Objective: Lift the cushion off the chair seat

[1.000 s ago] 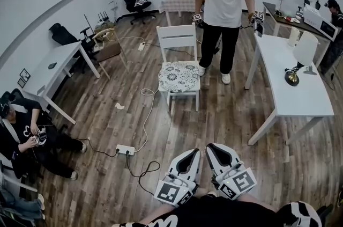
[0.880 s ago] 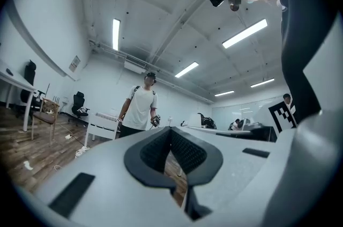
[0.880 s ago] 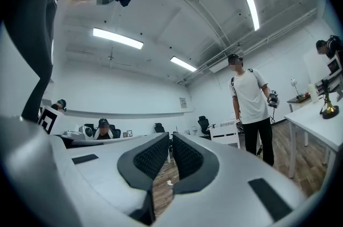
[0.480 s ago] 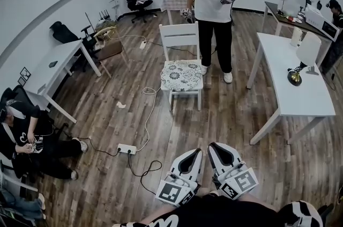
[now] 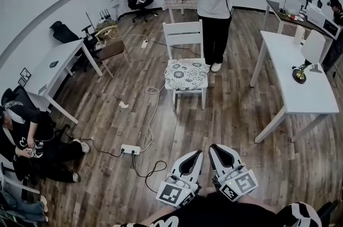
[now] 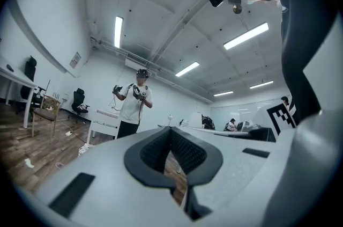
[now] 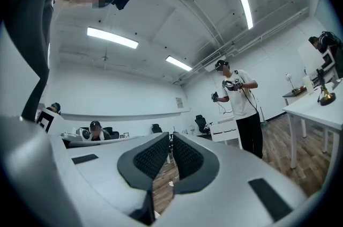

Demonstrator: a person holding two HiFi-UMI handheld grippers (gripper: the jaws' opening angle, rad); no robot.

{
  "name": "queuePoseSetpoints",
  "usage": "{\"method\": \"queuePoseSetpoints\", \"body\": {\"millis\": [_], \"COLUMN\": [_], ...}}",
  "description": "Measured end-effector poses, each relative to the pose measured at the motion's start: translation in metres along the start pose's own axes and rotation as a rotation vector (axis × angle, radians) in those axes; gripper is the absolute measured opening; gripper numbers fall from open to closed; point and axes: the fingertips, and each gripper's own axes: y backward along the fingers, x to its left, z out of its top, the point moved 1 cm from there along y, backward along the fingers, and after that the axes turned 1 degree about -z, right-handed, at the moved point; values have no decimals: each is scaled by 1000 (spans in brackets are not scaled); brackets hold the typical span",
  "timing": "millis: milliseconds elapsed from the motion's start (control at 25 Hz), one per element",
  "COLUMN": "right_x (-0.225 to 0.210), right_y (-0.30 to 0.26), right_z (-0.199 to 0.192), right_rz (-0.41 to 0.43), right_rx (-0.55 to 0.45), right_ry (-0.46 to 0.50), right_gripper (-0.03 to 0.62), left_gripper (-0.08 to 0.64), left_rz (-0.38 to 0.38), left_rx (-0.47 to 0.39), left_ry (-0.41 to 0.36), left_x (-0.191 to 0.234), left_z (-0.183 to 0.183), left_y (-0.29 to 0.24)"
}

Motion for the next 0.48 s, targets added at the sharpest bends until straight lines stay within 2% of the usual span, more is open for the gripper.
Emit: {"method": "queuePoseSetpoints", "body": {"millis": [480], "right_x": [0], "right_y": [-10], "right_z": [-10], "right_rz": [-35], "right_rx": [7], "right_ry": [-6], "right_gripper": [37], "left_gripper": [-2], "left_rz": [-47], "left_rx": [11], "left_ry": [19], "left_x": [14], "left_z": [-5], "left_y": [-9]}}
